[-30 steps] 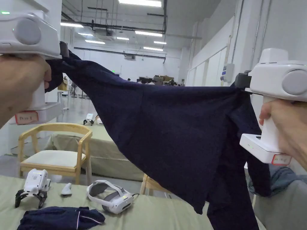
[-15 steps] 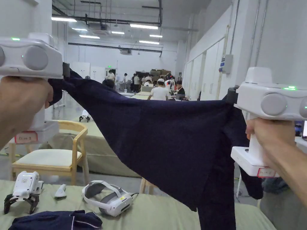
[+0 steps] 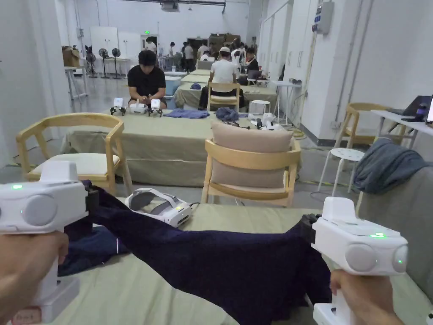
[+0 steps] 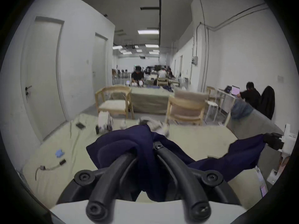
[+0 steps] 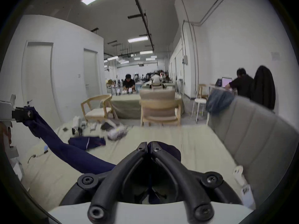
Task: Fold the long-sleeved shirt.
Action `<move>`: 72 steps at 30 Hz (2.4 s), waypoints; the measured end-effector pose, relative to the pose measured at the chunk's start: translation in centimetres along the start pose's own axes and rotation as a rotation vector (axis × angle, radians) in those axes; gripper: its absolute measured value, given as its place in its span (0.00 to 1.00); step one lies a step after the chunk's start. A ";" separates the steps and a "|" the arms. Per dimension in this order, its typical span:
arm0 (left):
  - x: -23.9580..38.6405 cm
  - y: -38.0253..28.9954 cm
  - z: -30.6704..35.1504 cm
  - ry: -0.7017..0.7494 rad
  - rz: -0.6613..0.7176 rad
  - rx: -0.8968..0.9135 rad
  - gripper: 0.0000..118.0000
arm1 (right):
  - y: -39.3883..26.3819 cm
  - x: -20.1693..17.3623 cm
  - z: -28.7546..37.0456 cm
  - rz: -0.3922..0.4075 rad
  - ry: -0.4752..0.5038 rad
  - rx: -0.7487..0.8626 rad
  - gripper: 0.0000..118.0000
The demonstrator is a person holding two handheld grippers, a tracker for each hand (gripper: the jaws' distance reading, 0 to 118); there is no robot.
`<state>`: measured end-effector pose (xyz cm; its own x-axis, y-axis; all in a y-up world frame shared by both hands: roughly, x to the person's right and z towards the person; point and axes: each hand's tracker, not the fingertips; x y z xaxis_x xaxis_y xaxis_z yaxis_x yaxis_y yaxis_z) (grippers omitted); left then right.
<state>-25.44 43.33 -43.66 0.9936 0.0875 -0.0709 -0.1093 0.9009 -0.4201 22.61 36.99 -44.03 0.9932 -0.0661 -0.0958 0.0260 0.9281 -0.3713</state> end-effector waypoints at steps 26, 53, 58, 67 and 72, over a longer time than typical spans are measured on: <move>-5.0 -33.5 14.9 0.061 -0.001 -0.427 0.14 | -32.5 -2.9 16.8 0.004 0.025 -0.377 0.03; 5.8 -26.2 10.3 -0.168 -0.053 -0.282 0.63 | -23.0 -2.1 19.4 0.025 -0.021 -0.066 0.00; 7.5 -28.1 1.5 -0.201 -0.093 -0.470 0.92 | -24.0 -0.2 16.9 0.010 -0.022 -0.088 0.00; 8.3 -32.2 -8.6 -0.179 -0.139 -0.656 0.41 | -25.1 2.9 14.0 -0.012 -0.050 -0.149 0.00; 7.9 -31.5 -5.9 -0.200 -0.166 -0.558 0.07 | -25.8 5.2 11.4 -0.045 -0.061 -0.205 0.01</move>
<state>-14.28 13.13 -36.30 0.9785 0.0922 0.1842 0.1031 0.5552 -0.8253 28.42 16.83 -24.43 0.9967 -0.0780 -0.0207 0.0534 0.8302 -0.5548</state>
